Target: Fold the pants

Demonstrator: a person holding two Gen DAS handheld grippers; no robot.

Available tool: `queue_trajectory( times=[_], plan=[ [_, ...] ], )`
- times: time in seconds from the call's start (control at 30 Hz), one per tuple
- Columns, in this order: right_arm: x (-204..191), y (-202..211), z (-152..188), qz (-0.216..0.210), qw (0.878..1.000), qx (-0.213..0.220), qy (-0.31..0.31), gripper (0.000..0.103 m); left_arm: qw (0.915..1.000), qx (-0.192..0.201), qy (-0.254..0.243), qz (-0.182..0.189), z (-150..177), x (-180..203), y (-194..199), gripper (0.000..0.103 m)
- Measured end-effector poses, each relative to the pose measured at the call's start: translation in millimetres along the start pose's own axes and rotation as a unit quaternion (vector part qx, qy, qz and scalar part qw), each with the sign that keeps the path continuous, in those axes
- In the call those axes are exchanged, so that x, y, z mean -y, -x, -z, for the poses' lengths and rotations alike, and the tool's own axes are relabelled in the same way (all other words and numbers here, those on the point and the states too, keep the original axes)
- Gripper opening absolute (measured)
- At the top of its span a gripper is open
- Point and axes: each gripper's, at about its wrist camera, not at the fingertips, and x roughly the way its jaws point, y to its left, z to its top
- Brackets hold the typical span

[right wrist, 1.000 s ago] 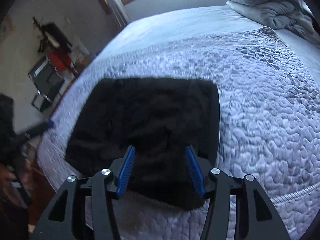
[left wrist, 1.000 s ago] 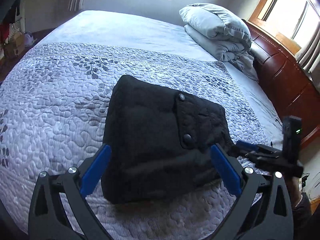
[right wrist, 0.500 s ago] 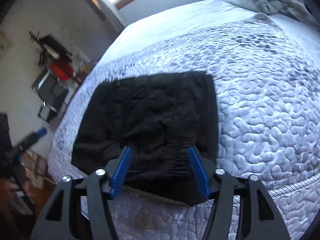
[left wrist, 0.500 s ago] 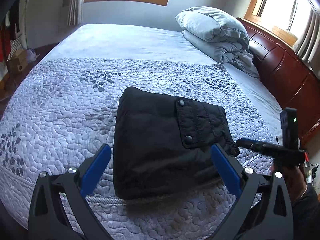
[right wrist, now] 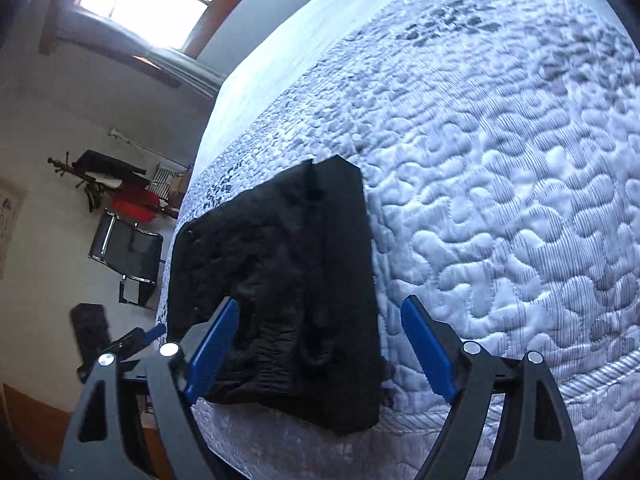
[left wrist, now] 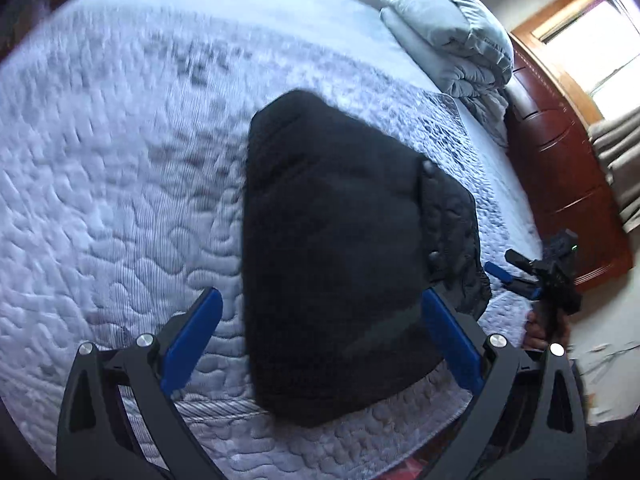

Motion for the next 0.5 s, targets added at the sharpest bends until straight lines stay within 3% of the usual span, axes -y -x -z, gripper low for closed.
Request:
queue_trajectory(
  times=[0.1,0.2,0.23,0.33,0.4,0.5],
  plan=[
    [7.5,-3.1,2.8,-0.037,0.999,-0.006,-0.018,0.085,0.9979,-0.025,0.021,0.057,-4.5,-25.4,-8.6,0.099],
    [16.4,-11.8,4.2,-0.086,0.995,-0.021,-0.036,0.085,0.9851,-0.066,0.039,0.154,-8.1,-44.1,-26.7,0.099],
    [18.5,-14.6,4.2,-0.093,0.995,-0.025,-0.039,0.085,0.9819,-0.071,0.046,0.170,-7.8,-48.0,-31.4,0.099],
    [25.6,-24.3,3.6,-0.107,0.992,-0.037,-0.048,0.085,0.9735,-0.104,0.064,0.194,-12.2,-58.2,-52.8,0.099],
    [31.6,-26.7,4.2,-0.121,0.990,-0.041,-0.059,0.086,0.9722,-0.118,0.075,0.188,-14.2,-63.7,-65.8,0.099],
    [41.6,-34.1,3.9,-0.151,0.984,-0.053,-0.075,0.088,0.9624,-0.138,0.083,0.219,-16.9,-64.9,-80.3,0.099]
  ],
)
